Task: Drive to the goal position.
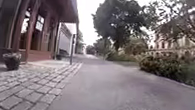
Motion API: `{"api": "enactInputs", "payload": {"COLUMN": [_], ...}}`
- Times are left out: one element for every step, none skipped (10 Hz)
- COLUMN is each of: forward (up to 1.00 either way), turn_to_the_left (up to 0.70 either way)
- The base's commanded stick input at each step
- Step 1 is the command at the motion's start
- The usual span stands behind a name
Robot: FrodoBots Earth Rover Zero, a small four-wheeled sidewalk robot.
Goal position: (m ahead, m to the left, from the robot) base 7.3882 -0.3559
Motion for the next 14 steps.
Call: {"api": "enactInputs", "payload": {"forward": [0.85, 0.85, 0.85, 0.85, 0.85, 0.85, 0.85, 0.85, 0.85, 0.85, 0.85, 0.85, 0.85, 0.85], "turn_to_the_left": [0.01, 0.01, 0.01, 0.01, 0.01, 0.01, -0.18, -0.30, -0.18, -0.06, 0.01, 0.01, 0.01, 0.01]}}
